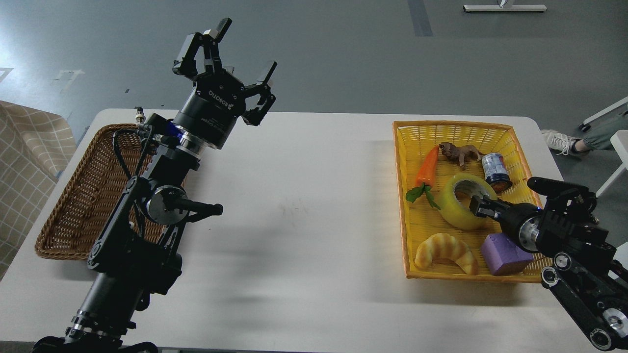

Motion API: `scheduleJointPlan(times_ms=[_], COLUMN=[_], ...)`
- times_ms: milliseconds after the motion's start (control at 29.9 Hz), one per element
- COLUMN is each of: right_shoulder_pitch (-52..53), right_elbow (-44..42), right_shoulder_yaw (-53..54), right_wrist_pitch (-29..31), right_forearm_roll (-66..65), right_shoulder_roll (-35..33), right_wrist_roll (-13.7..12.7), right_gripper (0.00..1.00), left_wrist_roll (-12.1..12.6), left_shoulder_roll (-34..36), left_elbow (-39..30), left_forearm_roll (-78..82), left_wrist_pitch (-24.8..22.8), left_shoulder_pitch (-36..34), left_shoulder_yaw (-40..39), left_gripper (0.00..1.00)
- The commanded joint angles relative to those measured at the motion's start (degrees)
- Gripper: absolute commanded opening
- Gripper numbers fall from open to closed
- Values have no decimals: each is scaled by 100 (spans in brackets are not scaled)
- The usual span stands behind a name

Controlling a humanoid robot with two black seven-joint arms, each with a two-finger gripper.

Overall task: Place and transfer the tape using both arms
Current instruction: 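Insert the right gripper into the tape roll's hole and grip it, then lift the tape roll out of the tray and set it on the table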

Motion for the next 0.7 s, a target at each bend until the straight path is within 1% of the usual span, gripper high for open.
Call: scheduleJointPlan(times_ms=[0,100,301,401,569,669], right_shoulder_pitch=[16,34,271,656,1220,1684], right_elbow=[126,196,337,364,294,267], right_shoulder_yaw=[12,12,12,3,-41,-259], right_wrist_pitch=[34,200,315,473,517,619], right_forearm_roll=[93,260,392,489,480,454], right_shoulder_roll=[-121,-235,-508,-552,-561,-491], right_wrist_roll=[12,29,73,73,73,73], right_gripper=[0,0,0,0,0,0], left_wrist_roll=[0,0,9,9,9,9], left_shoulder_roll=[0,0,0,0,0,0], left_elbow=[0,0,0,0,0,0], left_forearm_roll=[0,0,0,0,0,0], left_wrist_pitch=[1,1,1,1,9,18], left_shoulder_pitch=[3,-6,-6,-6,12,12], left_shoulder_yaw=[7,7,7,7,16,16], left_gripper=[98,98,98,98,98,98])
